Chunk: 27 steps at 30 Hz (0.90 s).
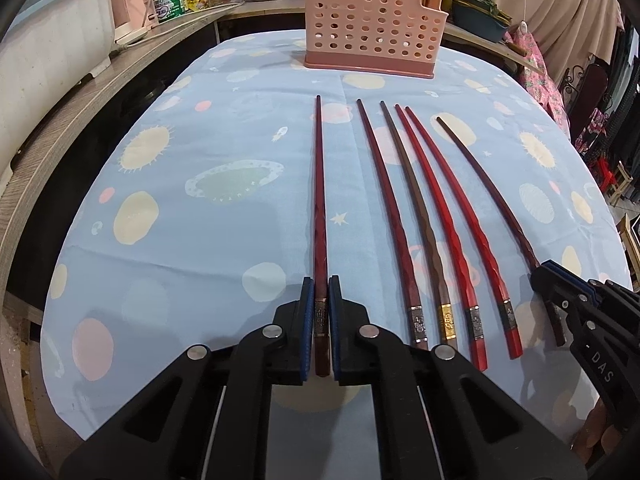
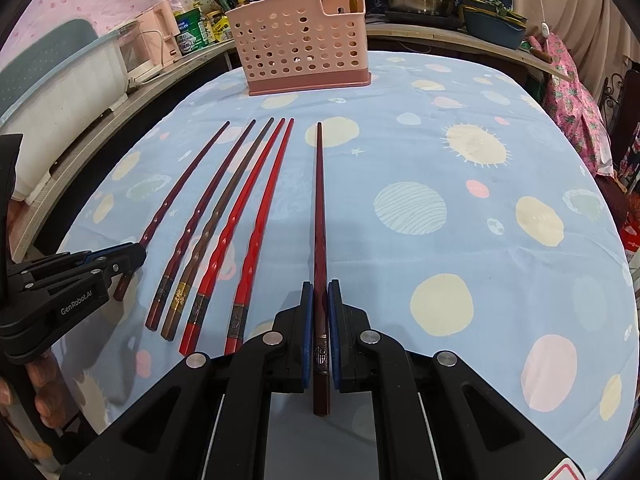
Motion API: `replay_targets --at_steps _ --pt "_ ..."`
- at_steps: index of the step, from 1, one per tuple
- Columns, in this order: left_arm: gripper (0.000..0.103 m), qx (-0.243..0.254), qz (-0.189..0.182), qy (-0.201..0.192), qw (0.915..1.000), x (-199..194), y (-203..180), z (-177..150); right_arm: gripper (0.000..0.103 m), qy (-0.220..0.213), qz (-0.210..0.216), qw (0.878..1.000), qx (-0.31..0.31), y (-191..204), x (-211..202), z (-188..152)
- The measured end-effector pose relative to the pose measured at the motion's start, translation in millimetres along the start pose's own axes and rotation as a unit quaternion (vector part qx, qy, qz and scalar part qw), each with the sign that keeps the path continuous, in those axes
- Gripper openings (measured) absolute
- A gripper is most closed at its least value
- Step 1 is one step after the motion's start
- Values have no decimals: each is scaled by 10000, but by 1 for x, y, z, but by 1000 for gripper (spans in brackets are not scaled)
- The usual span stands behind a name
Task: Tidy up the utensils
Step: 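Close left gripper on a second dark red chopstick, then lift both held chopsticks and carry them above the pink basket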
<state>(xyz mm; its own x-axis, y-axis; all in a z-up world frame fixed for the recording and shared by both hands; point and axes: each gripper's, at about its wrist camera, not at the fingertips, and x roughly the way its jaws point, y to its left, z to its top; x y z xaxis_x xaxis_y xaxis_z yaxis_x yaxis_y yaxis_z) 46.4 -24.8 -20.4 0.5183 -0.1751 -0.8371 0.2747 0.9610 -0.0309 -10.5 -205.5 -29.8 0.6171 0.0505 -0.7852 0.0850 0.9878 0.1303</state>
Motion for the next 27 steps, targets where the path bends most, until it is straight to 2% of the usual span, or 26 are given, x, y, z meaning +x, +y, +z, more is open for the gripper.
replay_targets --at_steps 12,21,27 --pt "7 -128 7 -163 9998 -16 6 8 7 -183 11 9998 65 -5 -13 10" --pt "7 -251 -23 -493 9985 -40 15 29 7 -586 -17 9983 44 -5 -36 36" --pt "7 -328 -62 -768 9965 -60 21 51 7 -984 -14 9951 25 -7 -55 64"
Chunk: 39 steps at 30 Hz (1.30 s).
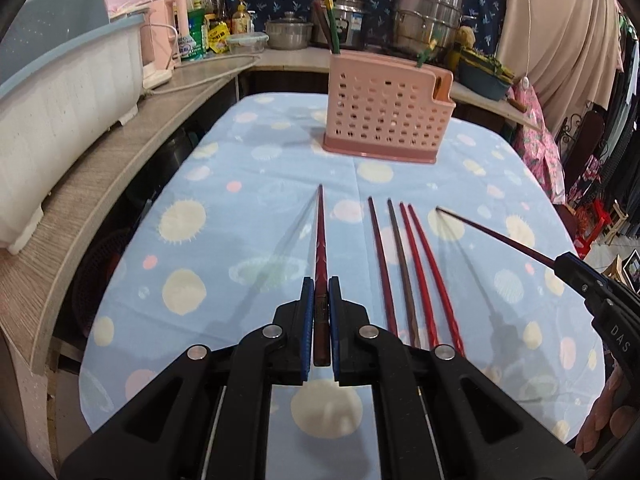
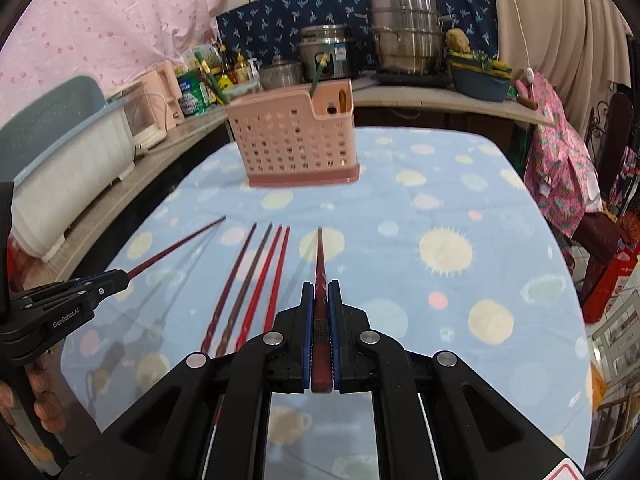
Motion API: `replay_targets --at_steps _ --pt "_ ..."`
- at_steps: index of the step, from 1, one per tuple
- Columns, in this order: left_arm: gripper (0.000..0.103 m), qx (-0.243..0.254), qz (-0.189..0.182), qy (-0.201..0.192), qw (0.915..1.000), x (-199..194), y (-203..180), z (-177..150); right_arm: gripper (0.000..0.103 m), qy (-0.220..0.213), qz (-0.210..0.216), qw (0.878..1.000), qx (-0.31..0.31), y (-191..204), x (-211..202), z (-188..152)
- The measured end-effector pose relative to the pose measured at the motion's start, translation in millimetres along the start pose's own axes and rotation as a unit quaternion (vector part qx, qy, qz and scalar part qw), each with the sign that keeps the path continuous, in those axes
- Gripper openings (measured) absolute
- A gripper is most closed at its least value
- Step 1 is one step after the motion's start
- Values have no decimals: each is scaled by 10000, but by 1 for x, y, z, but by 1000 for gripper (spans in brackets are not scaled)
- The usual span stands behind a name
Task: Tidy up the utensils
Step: 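Lift both held chopsticks and carry them above the pink basket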
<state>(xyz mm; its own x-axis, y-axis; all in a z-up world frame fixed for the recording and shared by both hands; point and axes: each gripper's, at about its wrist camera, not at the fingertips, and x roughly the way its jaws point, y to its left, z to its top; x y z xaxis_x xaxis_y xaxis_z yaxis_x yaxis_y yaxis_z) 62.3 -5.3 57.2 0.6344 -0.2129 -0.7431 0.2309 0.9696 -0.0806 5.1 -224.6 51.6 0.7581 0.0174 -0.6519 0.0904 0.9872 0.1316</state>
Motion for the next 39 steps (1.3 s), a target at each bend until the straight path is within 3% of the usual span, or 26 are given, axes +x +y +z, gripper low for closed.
replay_targets --at_steps 20,31,39 --pt "7 -166 197 -919 9954 -26 16 90 7 -883 -67 9961 -48 0 -13 85" --pt "7 -130 -27 -1365 9906 -39 10 139 7 -1233 -47 9924 14 -6 -13 125" --pt "7 -181 -324 -1947 9802 -60 -1 195 7 -1726 108 9849 78 -3 -17 174"
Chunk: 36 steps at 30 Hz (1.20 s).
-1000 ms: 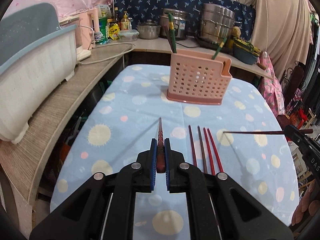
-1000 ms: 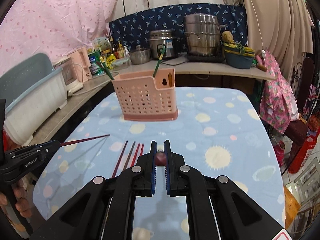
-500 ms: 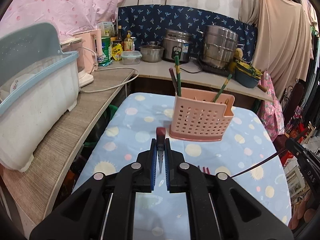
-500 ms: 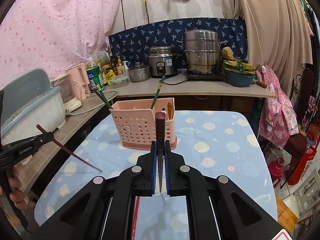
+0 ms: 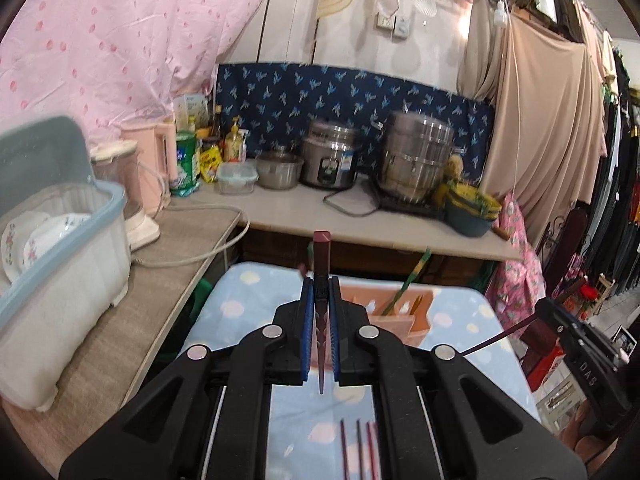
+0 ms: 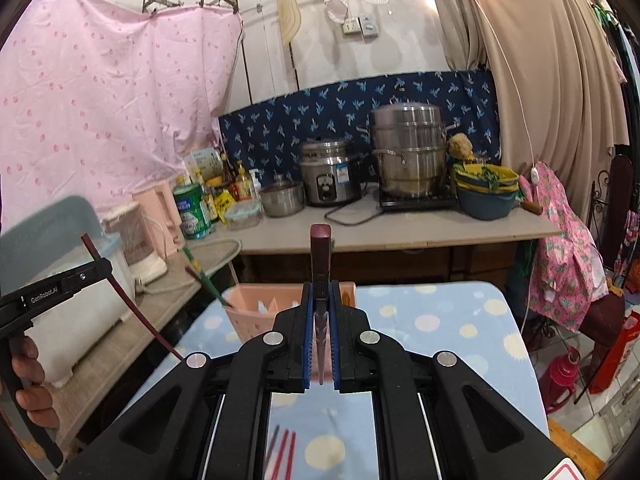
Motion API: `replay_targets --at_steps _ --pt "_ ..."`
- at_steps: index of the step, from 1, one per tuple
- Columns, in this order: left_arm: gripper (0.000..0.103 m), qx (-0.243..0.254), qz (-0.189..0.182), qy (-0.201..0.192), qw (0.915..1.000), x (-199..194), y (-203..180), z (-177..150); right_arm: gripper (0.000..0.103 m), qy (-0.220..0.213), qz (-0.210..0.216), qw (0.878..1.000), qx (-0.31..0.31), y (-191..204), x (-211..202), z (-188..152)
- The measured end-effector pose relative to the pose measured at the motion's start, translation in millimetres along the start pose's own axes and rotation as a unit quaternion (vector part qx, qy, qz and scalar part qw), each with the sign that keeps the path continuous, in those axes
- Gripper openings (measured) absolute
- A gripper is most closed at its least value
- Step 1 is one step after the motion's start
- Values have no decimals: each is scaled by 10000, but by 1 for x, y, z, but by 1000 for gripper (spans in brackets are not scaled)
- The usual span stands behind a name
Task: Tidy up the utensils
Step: 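Lift both held chopsticks and carry them above the pink basket, then open both grippers to drop the chopsticks into the pink basket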
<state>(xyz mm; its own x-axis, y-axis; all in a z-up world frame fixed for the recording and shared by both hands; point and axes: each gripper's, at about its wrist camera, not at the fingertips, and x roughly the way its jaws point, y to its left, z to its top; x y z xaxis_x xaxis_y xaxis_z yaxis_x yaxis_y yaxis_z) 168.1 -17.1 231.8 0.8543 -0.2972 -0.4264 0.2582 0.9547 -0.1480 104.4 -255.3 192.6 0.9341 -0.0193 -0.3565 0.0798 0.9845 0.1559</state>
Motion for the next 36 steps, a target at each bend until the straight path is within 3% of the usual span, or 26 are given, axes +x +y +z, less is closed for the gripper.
replay_targets --at_steps 6,13,24,36 --pt "7 30 -92 -456 9989 10 -17 39 7 -411 56 9991 -53 12 14 40" --pt "7 -29 -61 -492 9988 44 -20 56 7 -397 230 9989 2 16 47 63" --pt "7 -169 30 -171 9997 89 -11 43 7 225 345 9986 318 1 100 44" --pt "7 -74 110 90 9999 110 -15 21 9 560 256 9976 302 -1 122 20"
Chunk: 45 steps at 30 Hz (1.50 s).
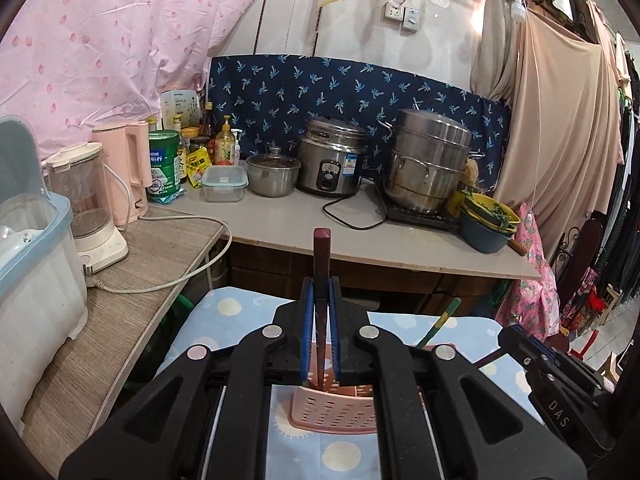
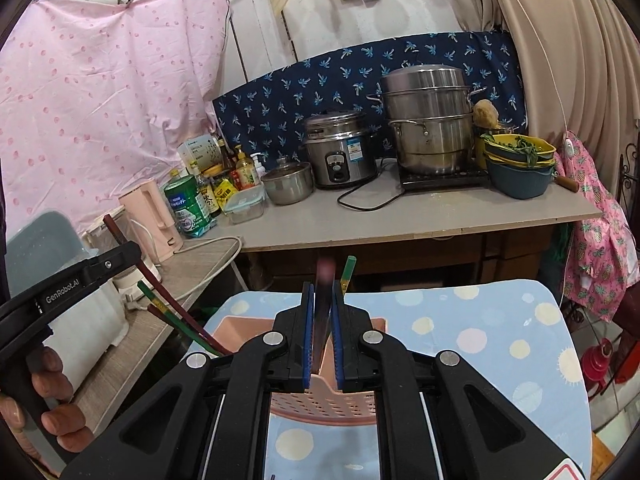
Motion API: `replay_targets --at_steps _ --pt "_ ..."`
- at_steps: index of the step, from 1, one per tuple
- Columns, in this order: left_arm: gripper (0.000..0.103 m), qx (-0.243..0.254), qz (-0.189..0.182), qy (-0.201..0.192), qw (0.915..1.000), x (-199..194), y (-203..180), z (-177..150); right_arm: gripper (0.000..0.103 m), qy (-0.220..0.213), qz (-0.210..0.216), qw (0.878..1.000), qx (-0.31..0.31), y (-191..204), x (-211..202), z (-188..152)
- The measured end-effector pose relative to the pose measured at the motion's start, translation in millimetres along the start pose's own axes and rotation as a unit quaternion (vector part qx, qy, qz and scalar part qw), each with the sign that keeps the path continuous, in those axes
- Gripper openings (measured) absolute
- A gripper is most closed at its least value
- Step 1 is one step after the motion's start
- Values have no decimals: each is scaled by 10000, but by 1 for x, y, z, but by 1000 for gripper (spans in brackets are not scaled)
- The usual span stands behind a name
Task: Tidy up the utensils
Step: 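Open both grippers to drop the chopsticks into the pink basket, then move both open grippers back down to the remaining chopsticks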
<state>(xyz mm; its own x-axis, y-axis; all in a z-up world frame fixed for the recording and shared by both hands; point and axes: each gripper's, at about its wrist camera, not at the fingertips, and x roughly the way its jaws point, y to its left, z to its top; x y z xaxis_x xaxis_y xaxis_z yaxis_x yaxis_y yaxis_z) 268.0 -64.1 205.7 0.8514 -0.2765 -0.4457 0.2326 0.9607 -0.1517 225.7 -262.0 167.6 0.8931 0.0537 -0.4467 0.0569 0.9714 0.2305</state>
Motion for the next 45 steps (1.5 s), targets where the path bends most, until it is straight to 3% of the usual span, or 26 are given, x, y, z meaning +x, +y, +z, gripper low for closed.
replay_targets --at_steps 11,15,31,45 --pt "11 116 93 45 9999 -6 -2 -6 11 13 -40 10000 -55 0 -7 -4" --pt "18 111 135 21 9998 -11 -1 -10 11 -14 -70 9999 -133 2 -15 -9" --pt "18 214 214 189 9994 -39 -5 -39 11 109 4 9995 -296 16 -53 -45" --pt "18 217 403 780 9959 -57 19 -104 11 647 -138 9973 -303 3 -80 -108"
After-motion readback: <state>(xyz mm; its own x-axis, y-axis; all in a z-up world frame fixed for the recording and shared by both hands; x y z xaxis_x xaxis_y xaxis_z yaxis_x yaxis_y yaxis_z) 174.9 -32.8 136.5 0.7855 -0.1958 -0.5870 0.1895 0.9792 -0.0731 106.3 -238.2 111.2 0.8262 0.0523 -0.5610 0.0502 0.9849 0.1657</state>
